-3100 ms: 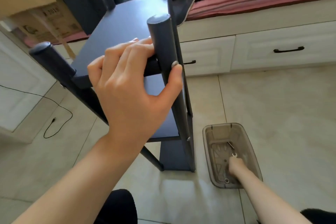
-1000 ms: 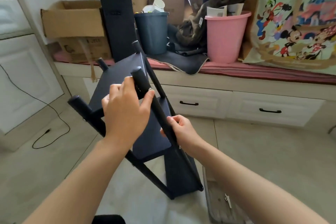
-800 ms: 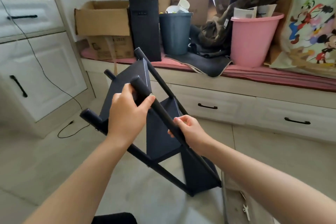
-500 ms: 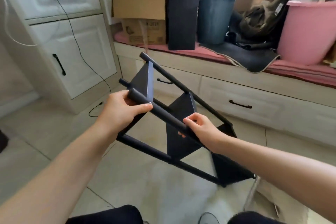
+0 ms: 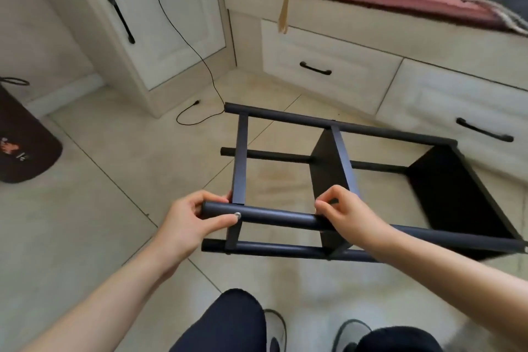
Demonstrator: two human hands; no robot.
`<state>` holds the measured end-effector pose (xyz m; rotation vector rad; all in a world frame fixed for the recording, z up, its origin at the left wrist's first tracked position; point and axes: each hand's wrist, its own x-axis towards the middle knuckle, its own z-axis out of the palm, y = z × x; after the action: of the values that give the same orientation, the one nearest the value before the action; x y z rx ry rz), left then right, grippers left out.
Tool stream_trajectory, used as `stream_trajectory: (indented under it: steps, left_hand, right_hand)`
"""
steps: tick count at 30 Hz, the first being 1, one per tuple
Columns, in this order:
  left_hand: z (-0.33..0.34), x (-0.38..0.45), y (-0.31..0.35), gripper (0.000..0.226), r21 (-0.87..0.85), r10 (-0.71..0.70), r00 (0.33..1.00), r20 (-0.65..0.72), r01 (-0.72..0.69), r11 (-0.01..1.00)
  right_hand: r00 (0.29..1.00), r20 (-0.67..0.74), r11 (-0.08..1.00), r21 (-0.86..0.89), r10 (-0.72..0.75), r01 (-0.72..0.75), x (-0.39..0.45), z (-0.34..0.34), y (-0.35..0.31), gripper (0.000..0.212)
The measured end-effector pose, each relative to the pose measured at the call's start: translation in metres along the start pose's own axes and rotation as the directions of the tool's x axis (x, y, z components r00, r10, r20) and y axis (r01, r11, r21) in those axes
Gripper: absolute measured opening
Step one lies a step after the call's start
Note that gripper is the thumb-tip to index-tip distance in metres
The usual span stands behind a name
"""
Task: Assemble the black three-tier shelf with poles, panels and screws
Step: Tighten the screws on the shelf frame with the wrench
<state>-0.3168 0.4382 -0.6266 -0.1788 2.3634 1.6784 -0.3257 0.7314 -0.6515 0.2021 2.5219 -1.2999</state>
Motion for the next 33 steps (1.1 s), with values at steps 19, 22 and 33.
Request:
stream_trajectory:
  steps: [19, 22, 33]
  left_hand:
    - [0.018, 0.016, -0.105, 0.029, 0.014, -0.080, 0.992, 0.101, 0.079, 0.997]
    - [0.016, 0.016, -0.103, 0.042, 0.083, -0.063, 0.993, 0.103, 0.054, 0.995]
    - [0.006, 0.038, -0.092, 0.090, 0.572, 0.054, 0.843, 0.535, -0.408, 0.712]
  right_hand:
    - [0.987, 0.092, 0.985, -0.131, 0.129, -0.116, 0.000, 0.048, 0.041, 0.011]
    - [0.975, 0.155, 0.976, -0.168, 0.162, -0.136, 0.006, 0.044, 0.043, 0.013]
    - [0.884, 0.462, 0.965, 0.191, 0.075, -0.182, 0.049, 0.057, 0.031, 0.012]
